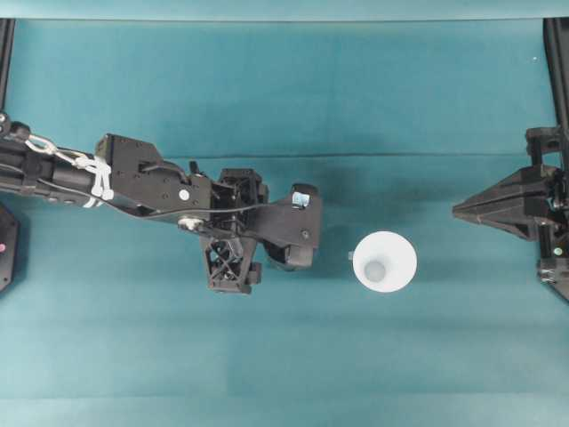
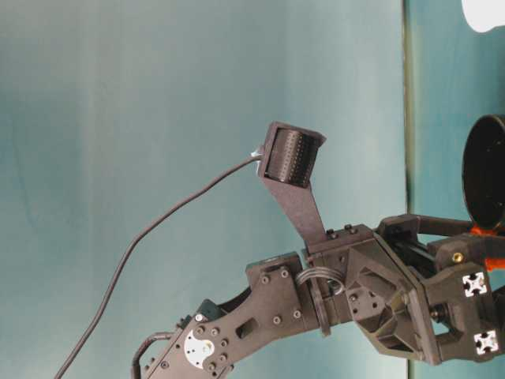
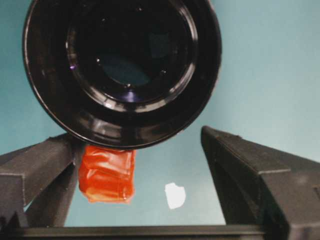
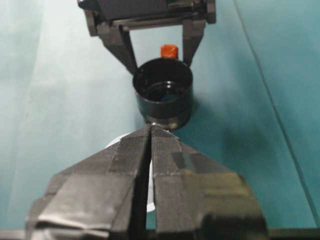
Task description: Put the paper cup into the moved red handle cup holder.
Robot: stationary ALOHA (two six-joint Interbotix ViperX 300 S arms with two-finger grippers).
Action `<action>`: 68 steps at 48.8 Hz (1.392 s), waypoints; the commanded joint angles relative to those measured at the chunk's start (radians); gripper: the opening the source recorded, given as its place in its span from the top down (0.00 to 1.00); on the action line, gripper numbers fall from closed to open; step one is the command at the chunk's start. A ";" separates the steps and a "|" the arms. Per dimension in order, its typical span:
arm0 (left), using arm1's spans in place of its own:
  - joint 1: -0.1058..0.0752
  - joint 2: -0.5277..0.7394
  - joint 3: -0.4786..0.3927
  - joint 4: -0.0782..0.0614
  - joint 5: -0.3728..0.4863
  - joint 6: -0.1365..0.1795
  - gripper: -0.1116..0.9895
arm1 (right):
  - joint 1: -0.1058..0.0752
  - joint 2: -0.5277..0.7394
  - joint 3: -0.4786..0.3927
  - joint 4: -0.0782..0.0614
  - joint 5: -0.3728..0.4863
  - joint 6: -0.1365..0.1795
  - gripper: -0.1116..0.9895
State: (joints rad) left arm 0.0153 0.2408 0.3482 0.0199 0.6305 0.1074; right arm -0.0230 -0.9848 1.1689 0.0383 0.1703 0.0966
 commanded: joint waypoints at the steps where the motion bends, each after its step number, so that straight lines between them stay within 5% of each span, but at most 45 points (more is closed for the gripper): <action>1: -0.002 -0.006 -0.006 0.002 -0.008 0.002 0.03 | -0.002 0.005 -0.008 0.003 -0.005 0.009 0.98; 28: 0.003 -0.132 0.012 0.002 0.002 0.008 0.03 | -0.002 0.005 -0.009 0.003 0.000 0.009 0.98; 49: 0.005 -0.433 0.133 0.002 0.018 0.009 0.04 | 0.000 0.005 -0.009 0.005 0.057 0.011 0.98; 68: 0.000 -0.583 0.245 0.002 0.000 -0.003 0.04 | 0.000 0.015 -0.017 0.005 0.097 0.089 0.98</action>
State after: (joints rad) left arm 0.0199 -0.3175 0.5983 0.0184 0.6443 0.1058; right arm -0.0230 -0.9833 1.1689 0.0399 0.2577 0.1641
